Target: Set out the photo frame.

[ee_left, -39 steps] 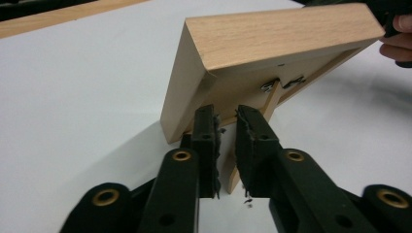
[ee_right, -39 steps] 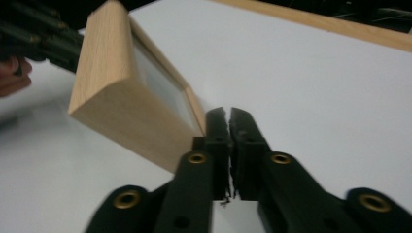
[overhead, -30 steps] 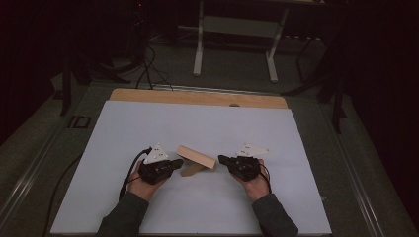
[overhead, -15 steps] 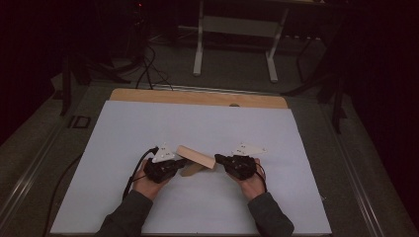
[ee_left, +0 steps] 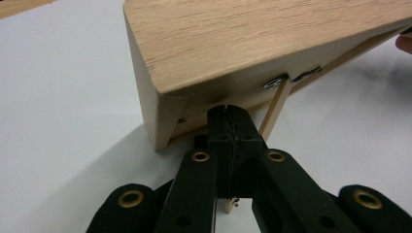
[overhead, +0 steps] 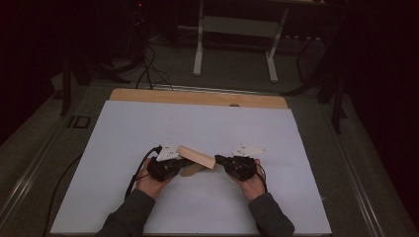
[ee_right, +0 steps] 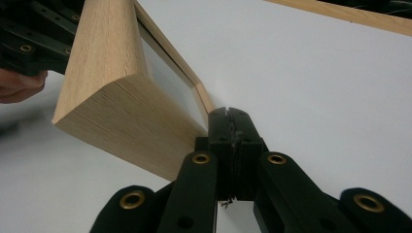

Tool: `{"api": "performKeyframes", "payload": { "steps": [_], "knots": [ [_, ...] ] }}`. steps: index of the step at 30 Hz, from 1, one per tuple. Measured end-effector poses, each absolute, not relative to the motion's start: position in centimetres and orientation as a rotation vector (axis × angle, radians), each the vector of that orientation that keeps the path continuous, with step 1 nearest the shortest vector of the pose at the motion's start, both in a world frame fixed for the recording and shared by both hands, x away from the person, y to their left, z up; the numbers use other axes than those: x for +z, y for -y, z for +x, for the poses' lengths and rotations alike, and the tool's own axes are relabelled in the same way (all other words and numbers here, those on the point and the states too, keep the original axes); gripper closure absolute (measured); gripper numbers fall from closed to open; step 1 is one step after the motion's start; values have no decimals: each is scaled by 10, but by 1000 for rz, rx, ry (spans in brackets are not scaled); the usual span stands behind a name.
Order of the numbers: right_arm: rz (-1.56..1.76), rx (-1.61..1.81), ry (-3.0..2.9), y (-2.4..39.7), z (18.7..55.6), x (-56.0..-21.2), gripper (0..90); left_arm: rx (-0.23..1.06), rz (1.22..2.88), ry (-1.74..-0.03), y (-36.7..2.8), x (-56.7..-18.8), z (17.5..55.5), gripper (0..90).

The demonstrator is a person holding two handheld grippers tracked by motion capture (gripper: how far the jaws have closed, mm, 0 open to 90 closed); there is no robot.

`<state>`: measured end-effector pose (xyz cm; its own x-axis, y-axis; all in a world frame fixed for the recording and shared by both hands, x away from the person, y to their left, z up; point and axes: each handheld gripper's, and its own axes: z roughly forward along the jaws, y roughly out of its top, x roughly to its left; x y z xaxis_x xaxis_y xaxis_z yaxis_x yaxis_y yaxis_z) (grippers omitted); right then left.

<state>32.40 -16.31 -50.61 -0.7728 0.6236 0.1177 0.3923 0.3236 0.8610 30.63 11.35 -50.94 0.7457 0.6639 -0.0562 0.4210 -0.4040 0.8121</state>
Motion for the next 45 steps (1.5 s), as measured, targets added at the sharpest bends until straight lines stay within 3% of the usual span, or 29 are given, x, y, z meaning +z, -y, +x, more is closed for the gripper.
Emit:
{"api": "performKeyframes", "payload": {
  "steps": [45],
  "knots": [
    [832, 1381, -2386, 150, 311, -504, 895, 337, 2080, -784, -103, -487, 298, 897]
  ]
}}
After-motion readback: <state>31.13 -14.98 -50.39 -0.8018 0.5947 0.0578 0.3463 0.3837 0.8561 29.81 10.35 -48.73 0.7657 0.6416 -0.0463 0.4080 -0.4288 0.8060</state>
